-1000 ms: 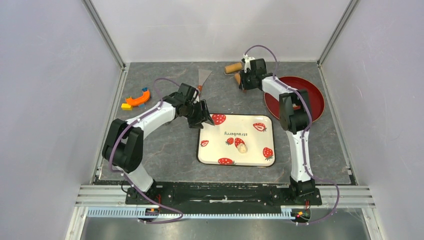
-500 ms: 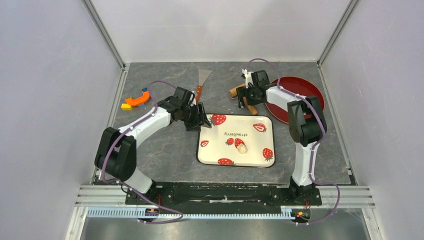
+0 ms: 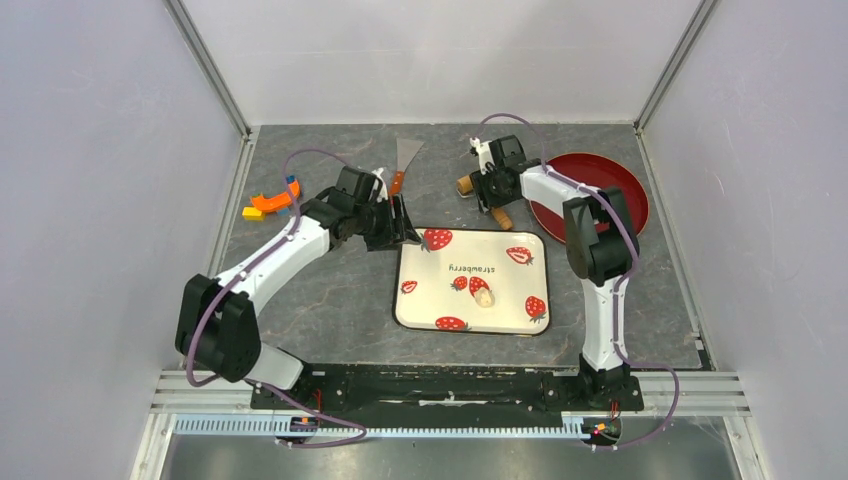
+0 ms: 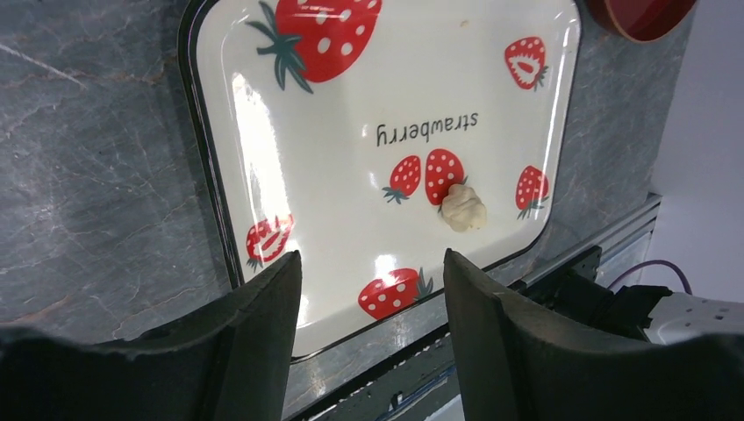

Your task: Roll out the dumpling wrappers from the dough

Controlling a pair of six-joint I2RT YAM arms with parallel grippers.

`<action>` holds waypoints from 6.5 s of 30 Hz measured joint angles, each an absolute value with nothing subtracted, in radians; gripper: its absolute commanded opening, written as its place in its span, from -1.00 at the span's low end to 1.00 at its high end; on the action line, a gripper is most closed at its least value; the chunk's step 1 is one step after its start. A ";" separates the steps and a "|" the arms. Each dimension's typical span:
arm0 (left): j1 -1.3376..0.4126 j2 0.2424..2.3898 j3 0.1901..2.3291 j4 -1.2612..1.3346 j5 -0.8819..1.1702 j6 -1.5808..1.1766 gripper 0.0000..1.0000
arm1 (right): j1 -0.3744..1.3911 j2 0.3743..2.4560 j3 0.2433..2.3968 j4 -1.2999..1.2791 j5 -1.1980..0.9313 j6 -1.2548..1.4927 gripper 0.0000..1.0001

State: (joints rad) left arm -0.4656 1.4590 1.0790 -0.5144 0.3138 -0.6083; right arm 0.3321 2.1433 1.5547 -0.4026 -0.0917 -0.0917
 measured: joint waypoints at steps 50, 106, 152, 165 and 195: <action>-0.311 1.457 1.378 -0.451 0.552 -0.560 0.50 | 0.290 1.903 1.520 -0.556 -0.142 -0.073 -1.00; -0.690 1.513 1.156 -0.328 0.498 0.369 0.29 | 0.515 1.478 1.160 -0.630 -0.369 0.038 -1.00; -0.731 1.659 1.155 -0.295 0.401 0.372 -0.96 | 0.503 1.462 1.110 -0.599 -0.361 0.167 -0.03; -0.730 1.635 1.143 -0.340 0.338 0.355 -0.96 | 0.487 1.512 1.095 -0.562 -0.396 0.165 0.21; -0.742 1.610 1.144 -0.382 0.257 0.284 -0.17 | 0.508 1.565 1.068 -0.540 -0.558 0.076 -1.00</action>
